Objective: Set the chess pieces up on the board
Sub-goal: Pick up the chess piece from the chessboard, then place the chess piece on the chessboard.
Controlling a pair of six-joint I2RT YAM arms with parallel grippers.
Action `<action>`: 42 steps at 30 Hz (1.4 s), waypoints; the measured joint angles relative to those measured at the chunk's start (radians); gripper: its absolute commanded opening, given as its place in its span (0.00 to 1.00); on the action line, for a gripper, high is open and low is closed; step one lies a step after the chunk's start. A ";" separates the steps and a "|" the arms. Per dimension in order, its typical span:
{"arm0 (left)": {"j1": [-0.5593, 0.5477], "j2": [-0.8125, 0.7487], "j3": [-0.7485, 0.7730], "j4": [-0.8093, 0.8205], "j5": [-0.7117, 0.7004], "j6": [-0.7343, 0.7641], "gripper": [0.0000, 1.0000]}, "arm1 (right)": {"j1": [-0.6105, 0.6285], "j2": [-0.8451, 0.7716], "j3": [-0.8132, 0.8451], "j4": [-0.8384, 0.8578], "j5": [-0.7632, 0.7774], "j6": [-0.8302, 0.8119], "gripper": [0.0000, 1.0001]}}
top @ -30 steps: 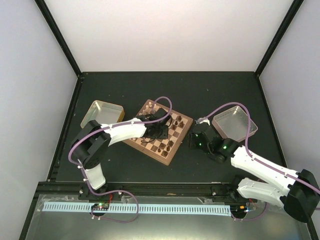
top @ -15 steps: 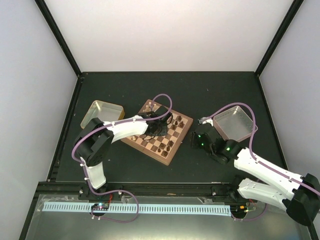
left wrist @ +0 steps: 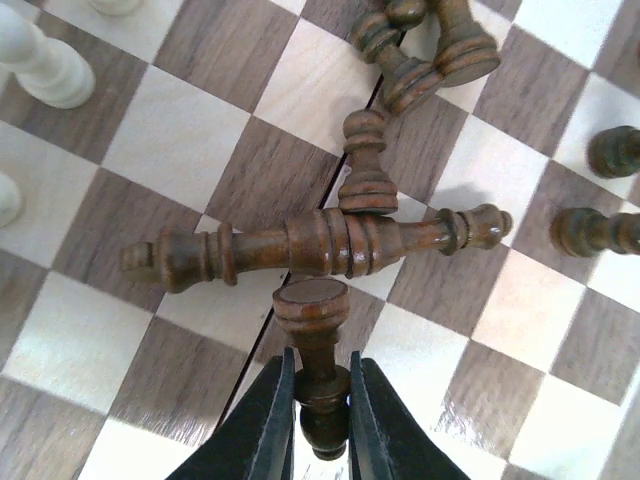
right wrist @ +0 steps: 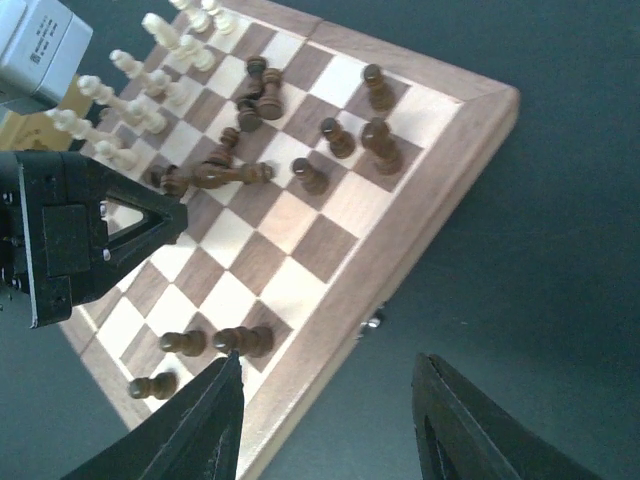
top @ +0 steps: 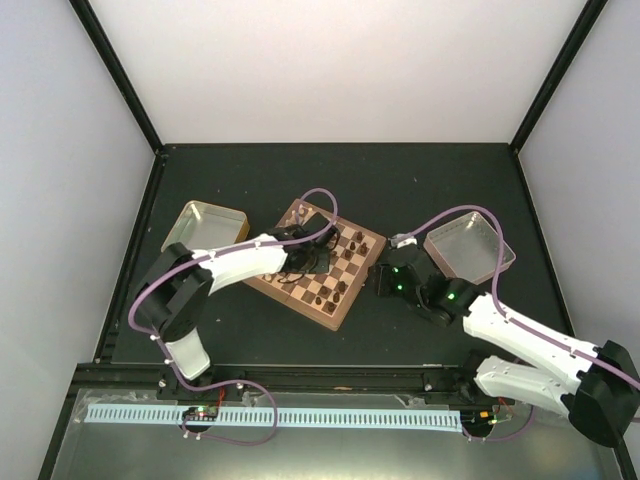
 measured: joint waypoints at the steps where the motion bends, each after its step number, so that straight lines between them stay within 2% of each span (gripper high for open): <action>1: 0.000 -0.017 -0.008 0.000 0.000 0.003 0.03 | 0.000 0.005 -0.001 0.013 -0.013 0.000 0.48; 16: 0.000 -0.199 -0.081 0.040 0.050 0.106 0.03 | -0.059 0.067 -0.002 0.212 -0.219 0.072 0.56; 22: 0.004 -0.349 -0.162 0.150 0.211 0.259 0.03 | -0.131 0.058 -0.010 0.293 -0.360 0.087 0.62; 27: 0.004 -0.469 -0.235 0.269 0.401 0.400 0.03 | -0.159 0.031 -0.004 0.316 -0.485 0.084 0.61; 33: 0.004 -0.533 -0.288 0.375 0.578 0.502 0.03 | -0.159 0.031 0.027 0.319 -0.601 0.099 0.57; 37: 0.004 -0.533 -0.288 0.399 0.647 0.544 0.03 | -0.159 0.031 0.028 0.322 -0.649 0.113 0.49; 42: 0.004 -0.533 -0.289 0.414 0.686 0.561 0.04 | -0.160 0.045 0.046 0.315 -0.694 0.124 0.28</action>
